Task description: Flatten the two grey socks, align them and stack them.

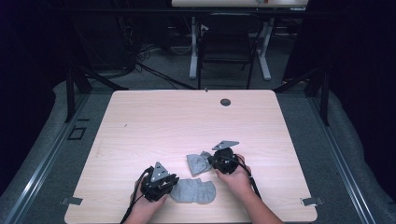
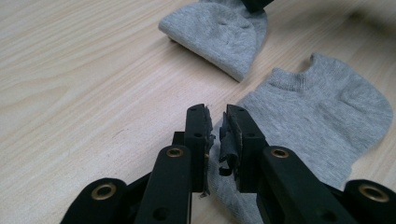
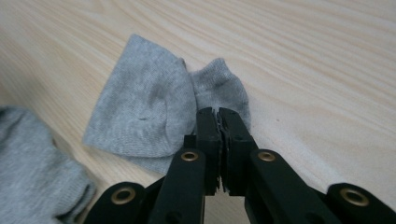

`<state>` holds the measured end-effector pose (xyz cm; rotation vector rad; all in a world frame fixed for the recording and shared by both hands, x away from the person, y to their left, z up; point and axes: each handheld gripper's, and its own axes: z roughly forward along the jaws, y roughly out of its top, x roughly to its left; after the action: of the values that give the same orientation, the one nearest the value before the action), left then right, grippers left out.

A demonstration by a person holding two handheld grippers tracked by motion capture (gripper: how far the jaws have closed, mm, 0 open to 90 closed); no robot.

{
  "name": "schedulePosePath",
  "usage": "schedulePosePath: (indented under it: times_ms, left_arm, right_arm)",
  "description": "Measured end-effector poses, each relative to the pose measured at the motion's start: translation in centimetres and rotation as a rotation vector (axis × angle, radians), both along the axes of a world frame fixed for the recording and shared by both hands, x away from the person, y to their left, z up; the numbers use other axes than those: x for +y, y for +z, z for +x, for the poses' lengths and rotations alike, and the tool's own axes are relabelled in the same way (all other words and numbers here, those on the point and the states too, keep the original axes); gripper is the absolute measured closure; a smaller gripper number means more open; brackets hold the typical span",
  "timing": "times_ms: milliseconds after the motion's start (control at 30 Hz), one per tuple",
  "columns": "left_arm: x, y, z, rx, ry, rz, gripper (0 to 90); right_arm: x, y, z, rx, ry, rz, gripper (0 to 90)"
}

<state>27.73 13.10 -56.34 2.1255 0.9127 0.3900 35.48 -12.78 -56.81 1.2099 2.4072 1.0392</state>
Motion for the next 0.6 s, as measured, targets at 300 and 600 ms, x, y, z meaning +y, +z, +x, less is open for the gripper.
schedulePosePath:
  times_ms: [300,600]
  left_arm:
    - [-0.2,-0.1,0.4,0.005,0.008,-0.002,78.6]
    - [-0.6,0.2,0.8,0.001,-0.003,0.011,78.5]
  right_arm:
    - [0.1,-0.6,-0.1,0.009,0.002,-0.022,87.0]
    - [0.7,-0.4,-1.7,0.029,-0.03,-0.037,87.5]
